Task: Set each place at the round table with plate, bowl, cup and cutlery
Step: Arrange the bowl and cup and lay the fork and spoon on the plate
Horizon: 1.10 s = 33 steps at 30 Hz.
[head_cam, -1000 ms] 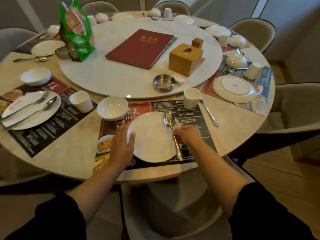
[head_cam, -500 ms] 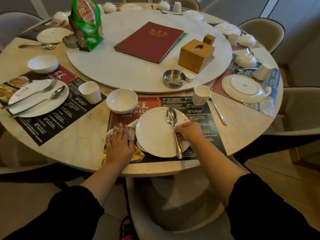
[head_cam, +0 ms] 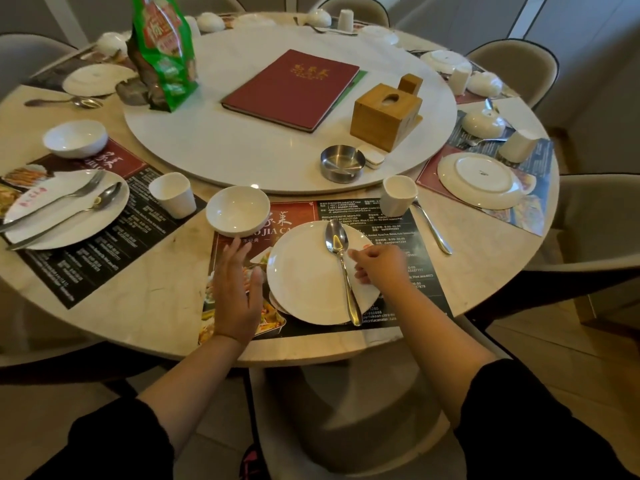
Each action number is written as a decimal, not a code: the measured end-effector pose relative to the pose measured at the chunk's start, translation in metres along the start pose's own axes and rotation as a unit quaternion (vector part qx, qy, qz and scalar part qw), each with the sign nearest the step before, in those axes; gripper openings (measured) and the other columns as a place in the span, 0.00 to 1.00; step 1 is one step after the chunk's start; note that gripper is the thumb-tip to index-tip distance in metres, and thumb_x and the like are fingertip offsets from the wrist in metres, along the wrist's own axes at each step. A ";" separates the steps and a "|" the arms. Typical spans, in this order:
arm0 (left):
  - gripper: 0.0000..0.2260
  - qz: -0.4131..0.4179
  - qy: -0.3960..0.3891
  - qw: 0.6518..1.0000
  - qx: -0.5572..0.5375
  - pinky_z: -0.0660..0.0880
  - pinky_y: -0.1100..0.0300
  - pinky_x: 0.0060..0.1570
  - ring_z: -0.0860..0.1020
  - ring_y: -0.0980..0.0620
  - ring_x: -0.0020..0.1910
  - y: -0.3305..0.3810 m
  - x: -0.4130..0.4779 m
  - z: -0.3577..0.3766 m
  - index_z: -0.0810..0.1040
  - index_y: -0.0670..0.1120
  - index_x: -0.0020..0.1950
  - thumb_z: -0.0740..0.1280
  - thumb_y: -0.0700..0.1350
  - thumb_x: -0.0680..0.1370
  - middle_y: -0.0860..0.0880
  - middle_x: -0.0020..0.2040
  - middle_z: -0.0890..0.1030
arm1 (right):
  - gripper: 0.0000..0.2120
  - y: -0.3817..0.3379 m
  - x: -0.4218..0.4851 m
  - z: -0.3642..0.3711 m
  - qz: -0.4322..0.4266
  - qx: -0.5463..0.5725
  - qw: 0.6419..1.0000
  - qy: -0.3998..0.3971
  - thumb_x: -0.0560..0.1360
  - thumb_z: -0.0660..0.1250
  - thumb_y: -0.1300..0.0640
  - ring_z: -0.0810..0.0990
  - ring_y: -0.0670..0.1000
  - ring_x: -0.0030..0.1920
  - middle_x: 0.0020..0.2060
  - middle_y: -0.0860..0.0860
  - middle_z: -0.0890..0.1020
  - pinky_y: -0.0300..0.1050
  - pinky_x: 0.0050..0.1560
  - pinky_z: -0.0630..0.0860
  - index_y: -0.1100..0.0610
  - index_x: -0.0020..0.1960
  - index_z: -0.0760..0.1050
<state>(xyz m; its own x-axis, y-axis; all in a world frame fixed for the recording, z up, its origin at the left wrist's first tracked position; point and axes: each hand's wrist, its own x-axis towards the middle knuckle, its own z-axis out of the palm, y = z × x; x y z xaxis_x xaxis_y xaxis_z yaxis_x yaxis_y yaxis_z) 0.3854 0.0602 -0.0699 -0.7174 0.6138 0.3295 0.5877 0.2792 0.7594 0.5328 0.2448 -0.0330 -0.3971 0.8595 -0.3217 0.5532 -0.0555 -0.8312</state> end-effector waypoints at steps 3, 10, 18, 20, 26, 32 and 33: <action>0.18 0.064 -0.012 0.995 -0.078 0.68 0.57 0.65 0.69 0.54 0.67 0.045 0.016 0.016 0.67 0.46 0.68 0.58 0.48 0.79 0.49 0.67 0.71 | 0.08 0.009 0.002 -0.027 -0.048 0.012 0.992 0.118 0.76 0.66 0.52 0.80 0.46 0.37 0.37 0.49 0.82 0.37 0.38 0.74 0.55 0.41 0.79; 0.14 -0.103 -0.271 0.939 -0.187 0.75 0.64 0.42 0.79 0.58 0.47 0.160 0.038 0.102 0.69 0.52 0.64 0.63 0.49 0.79 0.50 0.53 0.80 | 0.12 0.060 0.037 -0.122 -0.058 -0.032 0.964 0.259 0.78 0.61 0.56 0.76 0.51 0.56 0.58 0.53 0.77 0.43 0.52 0.71 0.57 0.59 0.77; 0.10 -0.314 -0.261 0.898 -0.162 0.80 0.56 0.36 0.80 0.48 0.33 0.202 0.090 0.232 0.72 0.40 0.56 0.67 0.41 0.77 0.41 0.50 0.80 | 0.22 0.101 0.096 -0.166 -0.054 -0.339 0.933 0.107 0.81 0.50 0.45 0.45 0.56 0.77 0.77 0.51 0.50 0.58 0.74 0.43 0.45 0.75 0.57; 0.09 -0.317 -0.227 0.912 -0.126 0.81 0.50 0.44 0.83 0.42 0.40 0.195 0.098 0.255 0.73 0.39 0.52 0.68 0.41 0.76 0.41 0.49 0.81 | 0.24 0.108 0.103 -0.166 -0.045 -0.374 0.922 0.085 0.80 0.46 0.42 0.40 0.56 0.77 0.77 0.50 0.44 0.59 0.73 0.37 0.42 0.76 0.50; 0.19 -0.258 -0.199 0.944 0.052 0.79 0.52 0.47 0.82 0.40 0.46 0.192 0.094 0.288 0.78 0.37 0.50 0.69 0.54 0.74 0.41 0.46 0.83 | 0.25 0.117 0.106 -0.165 -0.054 -0.370 0.924 0.077 0.80 0.43 0.40 0.38 0.55 0.76 0.77 0.51 0.44 0.59 0.72 0.35 0.40 0.76 0.46; 0.13 -0.227 -0.233 0.935 0.138 0.75 0.54 0.46 0.79 0.40 0.53 0.201 0.098 0.291 0.77 0.37 0.54 0.66 0.46 0.76 0.40 0.54 0.80 | 0.25 0.117 0.103 -0.167 -0.070 -0.348 0.931 0.086 0.80 0.43 0.40 0.39 0.55 0.76 0.77 0.51 0.46 0.58 0.72 0.35 0.42 0.76 0.49; 0.12 -0.228 -0.240 0.933 0.140 0.74 0.55 0.45 0.79 0.40 0.53 0.202 0.100 0.290 0.76 0.38 0.54 0.66 0.45 0.76 0.40 0.53 0.80 | 0.25 0.117 0.103 -0.167 -0.073 -0.341 0.933 0.092 0.80 0.43 0.40 0.40 0.55 0.77 0.77 0.51 0.47 0.58 0.73 0.35 0.42 0.76 0.51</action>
<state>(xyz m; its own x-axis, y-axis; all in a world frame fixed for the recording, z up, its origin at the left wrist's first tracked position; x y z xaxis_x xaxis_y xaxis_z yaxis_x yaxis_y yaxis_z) 0.5410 0.3916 -0.0463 -0.7065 0.6253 -0.3315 0.3858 0.7329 0.5603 0.6790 0.4114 -0.0879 -0.4060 0.9092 -0.0920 0.8653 0.3501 -0.3587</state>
